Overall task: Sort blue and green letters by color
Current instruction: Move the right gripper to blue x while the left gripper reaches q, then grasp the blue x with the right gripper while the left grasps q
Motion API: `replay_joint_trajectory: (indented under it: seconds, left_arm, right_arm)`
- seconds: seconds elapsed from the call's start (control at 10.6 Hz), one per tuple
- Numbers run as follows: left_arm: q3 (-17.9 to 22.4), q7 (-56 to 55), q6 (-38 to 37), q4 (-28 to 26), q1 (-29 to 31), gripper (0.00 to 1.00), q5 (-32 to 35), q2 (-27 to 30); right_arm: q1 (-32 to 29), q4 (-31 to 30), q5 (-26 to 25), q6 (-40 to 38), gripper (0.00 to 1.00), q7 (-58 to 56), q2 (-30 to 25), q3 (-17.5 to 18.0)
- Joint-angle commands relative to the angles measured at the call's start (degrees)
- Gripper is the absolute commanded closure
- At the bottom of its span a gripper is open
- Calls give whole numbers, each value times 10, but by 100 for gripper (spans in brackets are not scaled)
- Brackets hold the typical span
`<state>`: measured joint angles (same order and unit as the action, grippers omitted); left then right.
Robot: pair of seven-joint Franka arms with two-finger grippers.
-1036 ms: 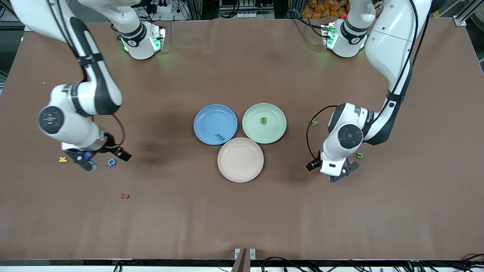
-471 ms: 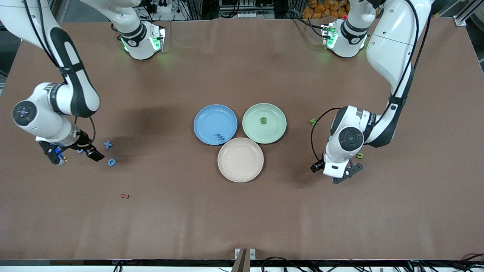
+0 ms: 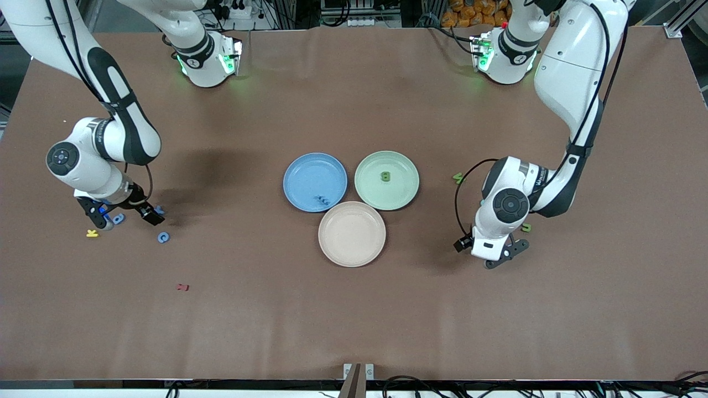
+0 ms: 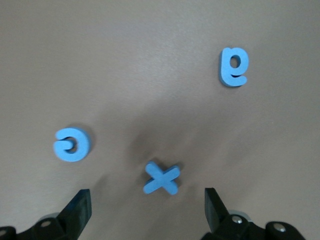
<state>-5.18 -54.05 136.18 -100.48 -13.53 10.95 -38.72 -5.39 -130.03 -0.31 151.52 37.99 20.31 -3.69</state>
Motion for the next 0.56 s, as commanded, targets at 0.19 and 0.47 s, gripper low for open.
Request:
replay_joint_trajectory:
  seconds: [0.19, 0.47]
  left_arm:
    - [2, -11, 5, 13, 3, 2, 14, -10]
    - [2, -11, 20, 13, 15, 7, 14, -12]
  right_arm:
    - [-16, -8, -7, 58, 0, -20, 36, 4]
    - [-16, -9, -8, 61, 71, -22, 39, 4]
